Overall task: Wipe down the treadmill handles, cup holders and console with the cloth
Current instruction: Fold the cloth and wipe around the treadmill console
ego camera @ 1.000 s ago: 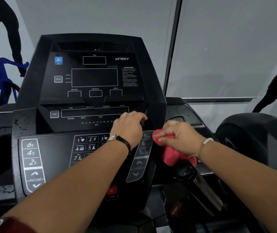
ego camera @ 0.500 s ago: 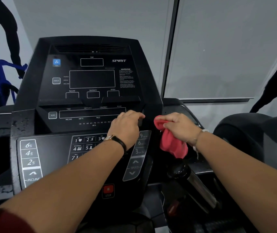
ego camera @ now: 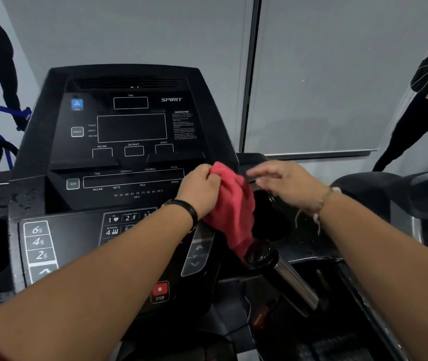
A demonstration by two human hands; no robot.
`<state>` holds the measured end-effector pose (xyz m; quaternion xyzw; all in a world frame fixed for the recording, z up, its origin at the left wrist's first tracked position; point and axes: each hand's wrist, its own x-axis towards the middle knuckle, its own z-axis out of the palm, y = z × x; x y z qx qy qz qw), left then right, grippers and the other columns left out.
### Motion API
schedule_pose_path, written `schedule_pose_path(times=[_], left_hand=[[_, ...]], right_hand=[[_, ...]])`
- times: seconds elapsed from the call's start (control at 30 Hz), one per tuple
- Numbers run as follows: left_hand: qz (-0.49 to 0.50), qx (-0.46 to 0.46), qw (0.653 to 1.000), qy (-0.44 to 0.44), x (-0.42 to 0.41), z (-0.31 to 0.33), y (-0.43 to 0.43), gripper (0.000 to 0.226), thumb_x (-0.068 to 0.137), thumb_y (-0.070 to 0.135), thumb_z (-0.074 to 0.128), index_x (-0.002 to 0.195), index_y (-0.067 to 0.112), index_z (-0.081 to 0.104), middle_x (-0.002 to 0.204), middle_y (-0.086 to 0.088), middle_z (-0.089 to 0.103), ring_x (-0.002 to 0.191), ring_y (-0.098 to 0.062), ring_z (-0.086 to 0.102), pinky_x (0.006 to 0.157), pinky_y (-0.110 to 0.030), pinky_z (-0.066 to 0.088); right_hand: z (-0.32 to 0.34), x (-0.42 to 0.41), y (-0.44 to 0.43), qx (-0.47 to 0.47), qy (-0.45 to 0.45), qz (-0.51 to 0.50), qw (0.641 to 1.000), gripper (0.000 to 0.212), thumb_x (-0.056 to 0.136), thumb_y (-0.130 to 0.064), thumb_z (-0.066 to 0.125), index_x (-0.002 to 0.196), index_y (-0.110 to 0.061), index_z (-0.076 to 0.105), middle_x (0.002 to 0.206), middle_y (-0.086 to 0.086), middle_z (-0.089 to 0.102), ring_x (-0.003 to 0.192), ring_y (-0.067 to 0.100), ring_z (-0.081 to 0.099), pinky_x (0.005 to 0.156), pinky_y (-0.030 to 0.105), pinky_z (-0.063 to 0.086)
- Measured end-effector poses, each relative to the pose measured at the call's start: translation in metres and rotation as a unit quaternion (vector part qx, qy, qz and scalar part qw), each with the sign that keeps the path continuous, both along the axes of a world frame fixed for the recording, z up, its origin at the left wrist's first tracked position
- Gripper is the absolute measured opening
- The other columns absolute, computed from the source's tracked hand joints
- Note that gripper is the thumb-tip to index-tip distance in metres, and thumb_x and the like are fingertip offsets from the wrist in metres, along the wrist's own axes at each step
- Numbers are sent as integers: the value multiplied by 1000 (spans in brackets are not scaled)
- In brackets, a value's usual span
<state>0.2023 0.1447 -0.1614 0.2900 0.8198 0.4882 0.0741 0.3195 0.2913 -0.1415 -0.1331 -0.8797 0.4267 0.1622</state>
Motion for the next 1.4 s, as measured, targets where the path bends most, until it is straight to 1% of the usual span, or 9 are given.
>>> schedule_pose_path(times=[0.13, 0.23, 0.37, 0.47, 0.6, 0.83, 1.0, 1.17, 1.4], left_hand=[[10, -259, 930, 261, 3, -20, -20, 38, 89, 16, 41, 127, 19, 48, 118, -10, 50, 107, -32, 52, 86, -39, 43], [-14, -189, 898, 398, 12, -39, -25, 51, 79, 15, 36, 125, 22, 55, 121, -6, 54, 103, -28, 53, 83, -39, 47], [-144, -242, 908, 310, 40, -48, -35, 62, 87, 37, 18, 144, 19, 35, 154, -2, 24, 141, -21, 22, 115, -33, 14], [-109, -329, 869, 353, 51, -59, -46, 71, 92, 56, 9, 150, 17, 1, 158, -2, -9, 145, -18, -10, 116, -41, -11], [-57, -360, 854, 372, 52, -52, -39, 64, 96, 45, 15, 150, 15, -4, 157, -4, -17, 144, -21, -18, 109, -50, -22], [-153, -297, 878, 342, 71, -65, -74, 66, 88, 31, 17, 147, 34, -15, 156, 9, -18, 144, -12, -14, 114, -37, -14], [-99, -329, 866, 362, 73, -64, -77, 62, 91, 37, 12, 149, 27, -7, 157, 4, -17, 144, -12, -15, 110, -40, -20], [-74, -366, 841, 391, 77, -63, -56, 71, 84, 39, 1, 148, 10, -11, 155, -9, -21, 142, -24, -23, 106, -44, -26], [-206, -351, 810, 422, 98, -91, -103, 73, 74, 33, 34, 143, 7, 32, 151, -19, 26, 136, -35, 33, 113, -47, 11]], right_hand=[[-44, 18, 15, 206, -155, -122, 958, 20, 85, -16, 62, 101, -20, 74, 108, -2, 69, 104, 16, 63, 93, 22, 43], [-71, 29, 5, 207, -165, -149, 953, 14, 81, -23, 62, 88, -28, 74, 104, -5, 68, 101, 22, 62, 92, 34, 48], [-77, 30, -11, 206, -121, -168, 957, 16, 81, -24, 57, 78, -30, 71, 95, -8, 67, 93, 23, 61, 86, 42, 50], [-70, 30, -22, 210, -88, -174, 958, 18, 85, -26, 54, 77, -29, 70, 91, -9, 66, 89, 20, 61, 84, 40, 49], [-57, 31, -42, 149, -59, -185, 970, 31, 93, -36, 50, 71, -18, 64, 66, -4, 62, 67, 17, 59, 65, 33, 47], [-50, 40, -60, 118, -12, -186, 975, 42, 95, -41, 44, 79, -12, 68, 77, -7, 68, 77, 12, 64, 75, 34, 51], [-37, 37, -64, 264, -52, -195, 943, 42, 95, -42, 42, 64, -17, 55, 63, -6, 54, 70, 20, 55, 76, 39, 48], [-27, 26, -83, 193, -52, -168, 965, 45, 96, -44, 37, 71, -17, 64, 70, 0, 64, 74, 23, 60, 77, 38, 50], [-39, 26, -87, 245, -86, -160, 952, 43, 99, -41, 30, 92, -19, 66, 87, -2, 66, 89, 22, 59, 88, 41, 45]])
